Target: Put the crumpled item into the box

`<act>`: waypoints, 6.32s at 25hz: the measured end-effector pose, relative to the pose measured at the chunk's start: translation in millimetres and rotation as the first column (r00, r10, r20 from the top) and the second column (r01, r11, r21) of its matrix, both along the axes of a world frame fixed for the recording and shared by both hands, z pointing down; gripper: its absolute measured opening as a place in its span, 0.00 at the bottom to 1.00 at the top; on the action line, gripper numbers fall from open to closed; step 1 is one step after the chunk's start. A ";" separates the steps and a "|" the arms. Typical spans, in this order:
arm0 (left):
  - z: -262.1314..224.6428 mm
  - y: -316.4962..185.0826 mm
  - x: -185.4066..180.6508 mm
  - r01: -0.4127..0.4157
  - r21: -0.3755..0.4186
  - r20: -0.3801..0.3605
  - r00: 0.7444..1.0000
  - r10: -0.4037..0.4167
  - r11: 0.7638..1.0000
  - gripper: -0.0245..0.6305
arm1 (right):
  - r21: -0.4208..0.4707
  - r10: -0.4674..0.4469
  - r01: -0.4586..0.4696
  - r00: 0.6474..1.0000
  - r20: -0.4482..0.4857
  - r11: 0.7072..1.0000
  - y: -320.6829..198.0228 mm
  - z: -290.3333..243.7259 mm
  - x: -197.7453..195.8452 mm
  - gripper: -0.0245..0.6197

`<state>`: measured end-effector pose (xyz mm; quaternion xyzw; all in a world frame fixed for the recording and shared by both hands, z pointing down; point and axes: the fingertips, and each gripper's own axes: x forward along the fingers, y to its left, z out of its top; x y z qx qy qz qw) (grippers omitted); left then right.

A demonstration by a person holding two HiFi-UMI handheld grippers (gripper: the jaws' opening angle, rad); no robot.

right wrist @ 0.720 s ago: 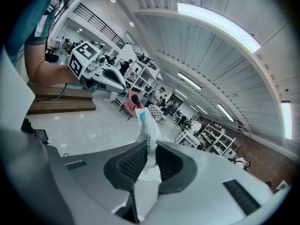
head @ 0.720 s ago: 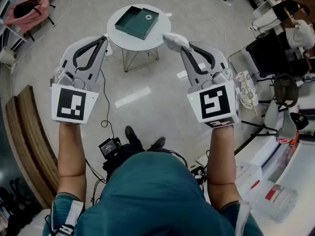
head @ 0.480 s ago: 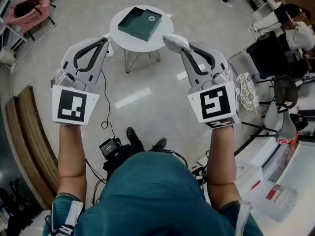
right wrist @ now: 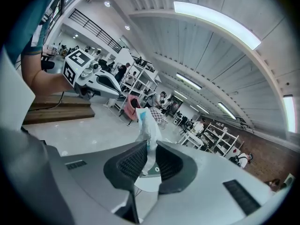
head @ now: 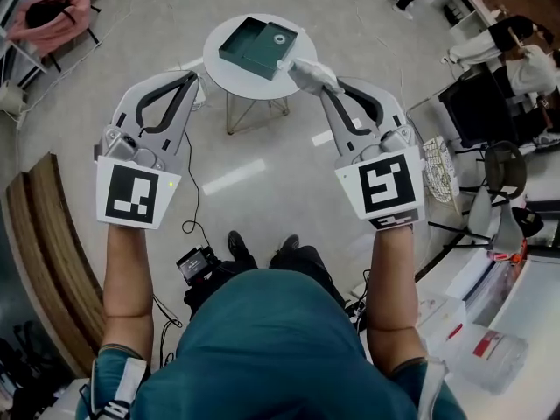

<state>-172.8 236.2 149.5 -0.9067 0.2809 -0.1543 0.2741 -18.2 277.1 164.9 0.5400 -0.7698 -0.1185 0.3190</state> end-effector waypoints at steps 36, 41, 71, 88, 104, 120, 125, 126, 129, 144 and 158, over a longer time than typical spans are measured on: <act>21.1 -108.4 120.6 0.298 -0.020 0.085 0.952 -0.295 0.954 0.07 | 0.033 -0.301 0.299 0.949 0.097 0.954 -172.9 17.9 121.2 0.15; 17.7 -130.2 143.5 0.239 -0.023 0.073 0.969 -0.236 0.971 0.07 | 0.024 -0.243 0.242 0.966 0.088 0.970 -183.2 16.9 148.0 0.15; 20.6 -312.7 97.4 -0.093 -0.036 0.017 0.995 0.094 0.995 0.07 | -0.007 0.070 -0.070 0.997 0.028 0.997 -309.9 11.4 90.3 0.15; 43.0 -371.0 101.2 0.177 -0.088 0.066 0.983 -0.171 0.980 0.07 | -0.022 -0.196 0.199 0.978 0.076 0.980 -425.0 30.1 100.4 0.15; 64.9 -389.2 168.2 0.343 -0.107 0.111 0.937 -0.331 0.933 0.07 | -0.041 -0.376 0.384 0.918 0.124 0.923 -472.3 60.8 151.1 0.15; 124.0 -451.2 141.4 0.314 -0.193 0.102 0.949 -0.299 0.930 0.07 | -0.130 -0.366 0.382 0.921 0.132 0.915 -518.2 116.5 113.5 0.15; 146.6 -472.7 126.1 0.296 -0.221 0.104 0.955 -0.279 0.929 0.07 | -0.167 -0.358 0.377 0.924 0.133 0.911 -536.3 142.3 95.1 0.15; 150.3 -476.0 125.2 0.294 -0.225 0.104 0.955 -0.277 0.929 0.07 | -0.174 -0.357 0.376 0.925 0.133 0.910 -539.2 147.3 93.9 0.15; 164.2 -483.8 124.7 0.290 -0.247 0.107 0.957 -0.271 0.925 0.07 | -0.197 -0.355 0.376 0.925 0.135 0.905 -546.7 163.8 92.4 0.15; 247.0 -511.9 117.3 0.280 -0.352 0.119 0.960 -0.254 0.893 0.07 | -0.330 -0.355 0.386 0.922 0.153 0.861 -575.2 263.5 77.1 0.15; 323.7 -557.7 92.1 0.284 -0.427 0.132 0.959 -0.252 0.858 0.07 | -0.450 -0.375 0.393 0.917 0.133 0.802 -614.3 369.1 53.0 0.15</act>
